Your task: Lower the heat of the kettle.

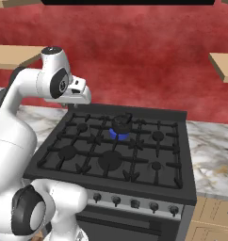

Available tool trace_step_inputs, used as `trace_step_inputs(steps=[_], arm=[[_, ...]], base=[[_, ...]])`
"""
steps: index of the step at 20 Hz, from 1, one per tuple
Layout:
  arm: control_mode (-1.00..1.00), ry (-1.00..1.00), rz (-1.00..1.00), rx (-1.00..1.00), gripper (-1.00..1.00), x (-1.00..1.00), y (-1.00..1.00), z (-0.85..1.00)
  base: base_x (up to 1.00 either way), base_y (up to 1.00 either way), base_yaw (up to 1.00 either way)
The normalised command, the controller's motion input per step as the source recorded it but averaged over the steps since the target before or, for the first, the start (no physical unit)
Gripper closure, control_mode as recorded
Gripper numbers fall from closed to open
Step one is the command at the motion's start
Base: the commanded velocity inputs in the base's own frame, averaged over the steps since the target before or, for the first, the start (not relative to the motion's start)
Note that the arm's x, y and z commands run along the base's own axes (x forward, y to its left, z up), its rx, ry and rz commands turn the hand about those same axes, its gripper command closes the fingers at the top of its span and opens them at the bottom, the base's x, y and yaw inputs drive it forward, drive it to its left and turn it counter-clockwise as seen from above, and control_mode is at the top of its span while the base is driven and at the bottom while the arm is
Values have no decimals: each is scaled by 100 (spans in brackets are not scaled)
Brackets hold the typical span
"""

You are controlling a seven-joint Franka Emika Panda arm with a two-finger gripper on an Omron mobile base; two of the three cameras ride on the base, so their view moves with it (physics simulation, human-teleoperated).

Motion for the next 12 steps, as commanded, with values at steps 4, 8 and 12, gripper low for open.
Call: trace_step_inputs(steps=[4,8,12], arm=[[-100,-10,-1,1,-100,-29,-7,0],[-100,-27,-12,12,-100,-49,-55,0],[-100,-27,-17,20,-100,-42,-77,-1]], base=[[0,0,0],[0,0,0],[0,0,0]])
